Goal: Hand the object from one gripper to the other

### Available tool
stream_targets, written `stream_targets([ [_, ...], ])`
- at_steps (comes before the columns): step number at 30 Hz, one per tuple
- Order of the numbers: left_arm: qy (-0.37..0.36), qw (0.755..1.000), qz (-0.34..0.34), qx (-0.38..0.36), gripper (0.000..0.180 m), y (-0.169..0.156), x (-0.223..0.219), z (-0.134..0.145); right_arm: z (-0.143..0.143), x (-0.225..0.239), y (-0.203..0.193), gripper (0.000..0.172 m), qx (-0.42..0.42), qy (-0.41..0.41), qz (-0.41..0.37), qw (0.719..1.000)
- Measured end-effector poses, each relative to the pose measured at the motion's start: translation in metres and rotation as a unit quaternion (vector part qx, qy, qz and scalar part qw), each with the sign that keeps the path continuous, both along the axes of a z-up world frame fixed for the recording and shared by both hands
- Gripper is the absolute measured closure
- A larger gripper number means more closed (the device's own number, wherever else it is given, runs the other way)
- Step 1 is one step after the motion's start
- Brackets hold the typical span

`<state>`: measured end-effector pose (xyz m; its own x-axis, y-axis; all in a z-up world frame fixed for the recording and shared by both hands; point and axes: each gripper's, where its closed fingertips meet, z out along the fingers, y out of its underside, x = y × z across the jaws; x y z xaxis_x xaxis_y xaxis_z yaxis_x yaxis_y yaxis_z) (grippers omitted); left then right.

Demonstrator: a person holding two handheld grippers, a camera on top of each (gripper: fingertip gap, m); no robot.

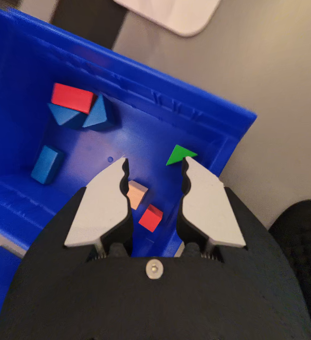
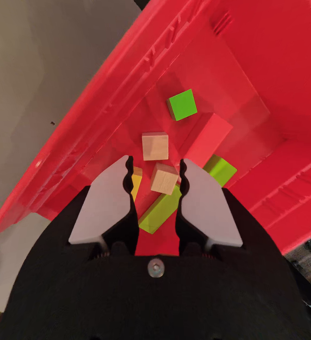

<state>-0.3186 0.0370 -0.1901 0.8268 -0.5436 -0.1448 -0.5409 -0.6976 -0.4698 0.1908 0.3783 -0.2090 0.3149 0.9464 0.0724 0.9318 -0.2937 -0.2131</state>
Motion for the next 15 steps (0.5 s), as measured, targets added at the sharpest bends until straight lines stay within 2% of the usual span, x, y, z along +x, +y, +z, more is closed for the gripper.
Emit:
stream_targets([
  [2,0.027,0.998,-0.034,-0.045,0.121,-0.002,0.002,-0.02,0.01,0.002,-0.004,0.125,0.014,0.011,0.0,1.0],
  [5,0.042,0.993,-0.077,-0.083,0.124,-0.002,0.008,-0.042,0.022,0.004,-0.011,0.126,0.031,0.024,0.003,0.999],
  [10,0.077,0.978,-0.154,-0.118,0.144,-0.005,0.013,-0.064,0.035,0.008,-0.022,0.126,0.053,0.028,0.01,0.998],
  [12,0.076,0.974,-0.168,-0.135,0.159,-0.008,0.016,-0.071,0.04,0.008,-0.025,0.126,0.062,0.031,0.012,0.997],
  [15,0.058,0.978,-0.164,-0.117,0.16,-0.003,0.02,-0.071,0.051,0.006,-0.028,0.127,0.079,0.044,0.013,0.996],
])
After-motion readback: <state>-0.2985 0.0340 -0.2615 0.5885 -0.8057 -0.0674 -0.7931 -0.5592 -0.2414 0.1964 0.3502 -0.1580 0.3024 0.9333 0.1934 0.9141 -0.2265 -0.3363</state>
